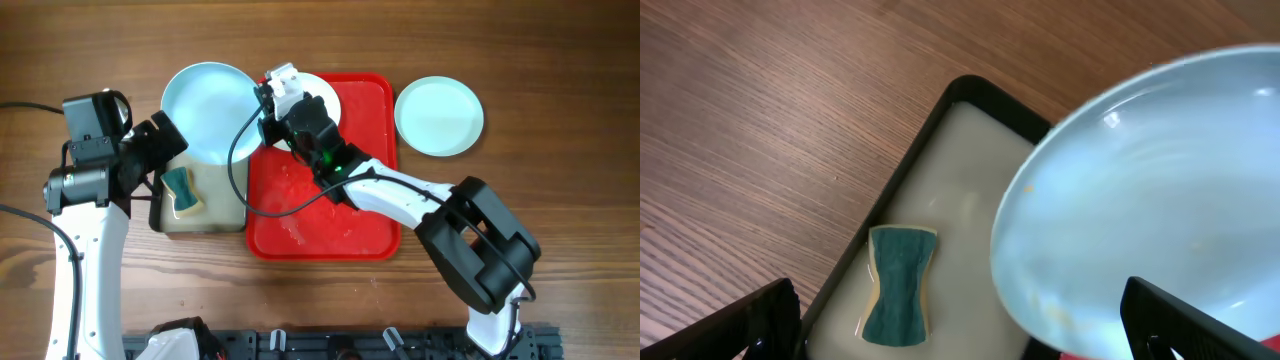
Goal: Clean dirty plates on tray and stack at the side
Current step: 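Carry the blue plate right and set it on the first blue plate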
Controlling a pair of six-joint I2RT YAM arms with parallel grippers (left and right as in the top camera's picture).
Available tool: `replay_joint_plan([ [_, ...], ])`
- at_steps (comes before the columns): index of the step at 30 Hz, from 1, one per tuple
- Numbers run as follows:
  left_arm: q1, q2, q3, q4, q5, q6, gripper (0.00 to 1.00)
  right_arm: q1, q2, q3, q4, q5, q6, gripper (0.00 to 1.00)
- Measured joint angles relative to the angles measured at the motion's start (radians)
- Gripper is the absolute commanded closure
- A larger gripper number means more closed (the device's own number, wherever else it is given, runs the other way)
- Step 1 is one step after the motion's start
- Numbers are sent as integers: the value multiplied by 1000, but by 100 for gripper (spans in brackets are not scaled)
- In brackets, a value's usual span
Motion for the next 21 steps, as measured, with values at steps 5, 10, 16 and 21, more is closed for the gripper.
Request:
replay_joint_plan([
  [5, 0, 0, 0, 1, 0, 0, 0, -177, -170, 4, -271, -163, 153, 96],
  [10, 0, 0, 0, 0, 0, 0, 0, -517, -367, 16, -602, -319, 196, 96],
  [16, 0, 0, 0, 0, 0, 0, 0, -919, -389, 10, -959, -382, 161, 96],
  [21, 0, 0, 0, 0, 0, 0, 0, -1057, -353, 10, -1045, -357, 85, 96],
])
